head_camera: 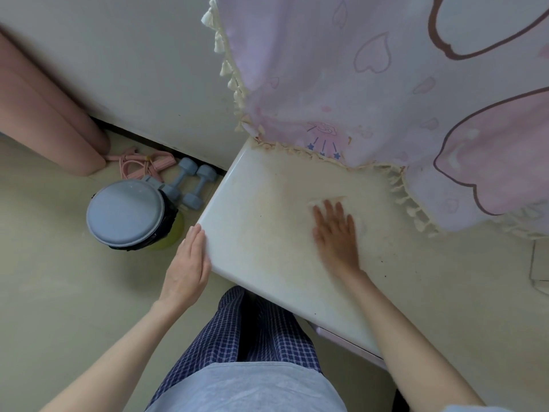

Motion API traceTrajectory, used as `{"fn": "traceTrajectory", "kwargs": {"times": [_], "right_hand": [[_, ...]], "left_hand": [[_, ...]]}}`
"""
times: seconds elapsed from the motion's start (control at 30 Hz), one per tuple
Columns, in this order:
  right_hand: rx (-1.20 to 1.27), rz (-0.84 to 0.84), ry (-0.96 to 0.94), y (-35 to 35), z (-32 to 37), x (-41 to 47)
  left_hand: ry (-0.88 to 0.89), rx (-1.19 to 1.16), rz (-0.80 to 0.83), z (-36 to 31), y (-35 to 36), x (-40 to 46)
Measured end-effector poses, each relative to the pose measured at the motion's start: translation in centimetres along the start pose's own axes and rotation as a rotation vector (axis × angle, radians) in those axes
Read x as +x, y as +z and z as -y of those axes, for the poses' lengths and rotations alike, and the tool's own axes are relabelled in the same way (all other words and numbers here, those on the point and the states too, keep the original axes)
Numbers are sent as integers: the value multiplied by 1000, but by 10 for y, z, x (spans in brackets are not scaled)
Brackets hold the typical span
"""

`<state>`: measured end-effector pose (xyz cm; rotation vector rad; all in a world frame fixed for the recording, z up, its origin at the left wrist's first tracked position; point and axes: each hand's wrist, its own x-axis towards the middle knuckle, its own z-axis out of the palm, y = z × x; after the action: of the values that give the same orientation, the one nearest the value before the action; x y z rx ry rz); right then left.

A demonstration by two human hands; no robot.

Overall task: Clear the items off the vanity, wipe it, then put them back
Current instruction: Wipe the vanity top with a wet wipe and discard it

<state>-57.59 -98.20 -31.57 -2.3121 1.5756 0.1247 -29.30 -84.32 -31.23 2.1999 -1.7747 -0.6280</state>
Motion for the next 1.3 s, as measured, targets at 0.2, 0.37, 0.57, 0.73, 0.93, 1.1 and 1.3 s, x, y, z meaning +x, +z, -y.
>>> {"fn": "traceTrajectory", "kwargs": {"times": [0.2,0.37,0.57,0.73,0.93,1.1,1.3], "right_hand": [[-1,48,-320,32,119,-15],[140,184,-455,32,153,-28],[-202,10,-788,22,114,-10],[-300,81,-814,39,117,3],[-124,47,-408,34,144,11],[-32,-196,185,26,129,42],[9,-98,386,19,150,81]], "left_hand": [[-3,-47,-7,2,-2,1],[-17,-115,1,2,-8,2],[28,-101,37,9,-19,1],[54,-86,46,13,-23,1],[117,-54,43,24,-20,-4],[242,-25,111,38,-25,-1],[489,13,226,66,-43,15]]}}
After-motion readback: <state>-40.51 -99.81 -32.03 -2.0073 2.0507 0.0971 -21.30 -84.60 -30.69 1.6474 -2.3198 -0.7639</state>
